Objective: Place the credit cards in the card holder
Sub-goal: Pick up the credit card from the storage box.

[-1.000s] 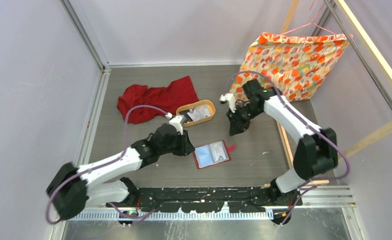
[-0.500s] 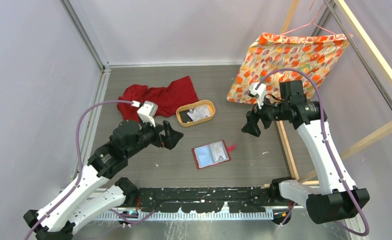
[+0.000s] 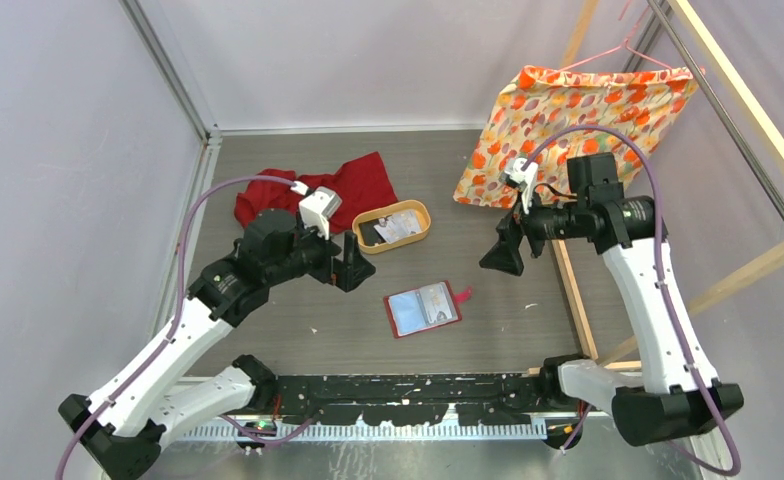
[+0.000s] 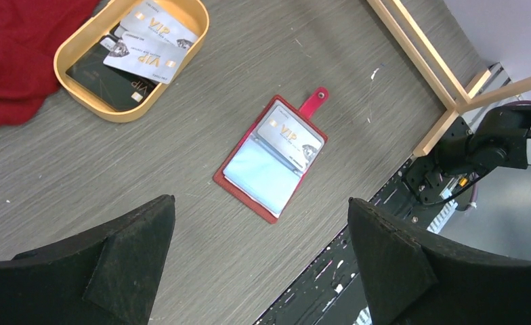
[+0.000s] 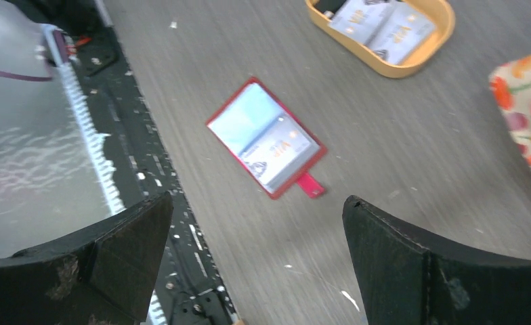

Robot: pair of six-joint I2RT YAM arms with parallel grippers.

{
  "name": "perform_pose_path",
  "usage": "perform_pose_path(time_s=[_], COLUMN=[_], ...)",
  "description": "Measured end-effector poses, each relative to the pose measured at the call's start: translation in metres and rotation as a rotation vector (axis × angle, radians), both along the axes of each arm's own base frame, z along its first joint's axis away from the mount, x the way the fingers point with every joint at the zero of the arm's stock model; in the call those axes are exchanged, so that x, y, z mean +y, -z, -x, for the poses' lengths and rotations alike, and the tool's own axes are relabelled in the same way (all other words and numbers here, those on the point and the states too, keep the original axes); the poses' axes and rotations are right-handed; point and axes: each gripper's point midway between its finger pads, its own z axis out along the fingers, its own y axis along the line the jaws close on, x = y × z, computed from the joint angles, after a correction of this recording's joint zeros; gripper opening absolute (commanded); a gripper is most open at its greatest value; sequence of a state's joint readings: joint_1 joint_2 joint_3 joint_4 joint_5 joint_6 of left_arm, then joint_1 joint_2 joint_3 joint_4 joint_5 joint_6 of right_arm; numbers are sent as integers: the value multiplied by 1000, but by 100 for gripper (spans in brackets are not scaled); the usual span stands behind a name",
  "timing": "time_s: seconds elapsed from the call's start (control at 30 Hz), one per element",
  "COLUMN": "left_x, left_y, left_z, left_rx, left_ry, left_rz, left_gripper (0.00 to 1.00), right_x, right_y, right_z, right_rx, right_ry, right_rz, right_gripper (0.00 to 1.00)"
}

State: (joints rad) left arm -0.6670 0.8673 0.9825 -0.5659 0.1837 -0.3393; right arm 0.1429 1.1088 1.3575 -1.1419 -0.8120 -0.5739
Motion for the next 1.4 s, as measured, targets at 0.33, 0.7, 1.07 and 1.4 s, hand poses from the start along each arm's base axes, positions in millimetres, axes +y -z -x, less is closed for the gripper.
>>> perform_pose_path(time_s=[0.33, 0.7, 1.07, 1.4], left_x=[24, 57, 71, 78], left_y=[13, 68, 61, 57], left_z=[-27, -58, -65, -67], left_rx=[61, 260, 232, 215], left_ry=[-55, -174, -226, -249], left_rz=[34, 103, 119, 126], left_gripper=[100, 100, 100, 100], right_x=[37, 102, 151, 170], right_y=[40, 82, 153, 191], right_z=[-45, -116, -166, -187], right_rx=[253, 264, 463, 567], right_ry=[-4, 105, 286, 323], right_rz=[18, 166, 156, 151], right_gripper=[100, 100, 100, 83])
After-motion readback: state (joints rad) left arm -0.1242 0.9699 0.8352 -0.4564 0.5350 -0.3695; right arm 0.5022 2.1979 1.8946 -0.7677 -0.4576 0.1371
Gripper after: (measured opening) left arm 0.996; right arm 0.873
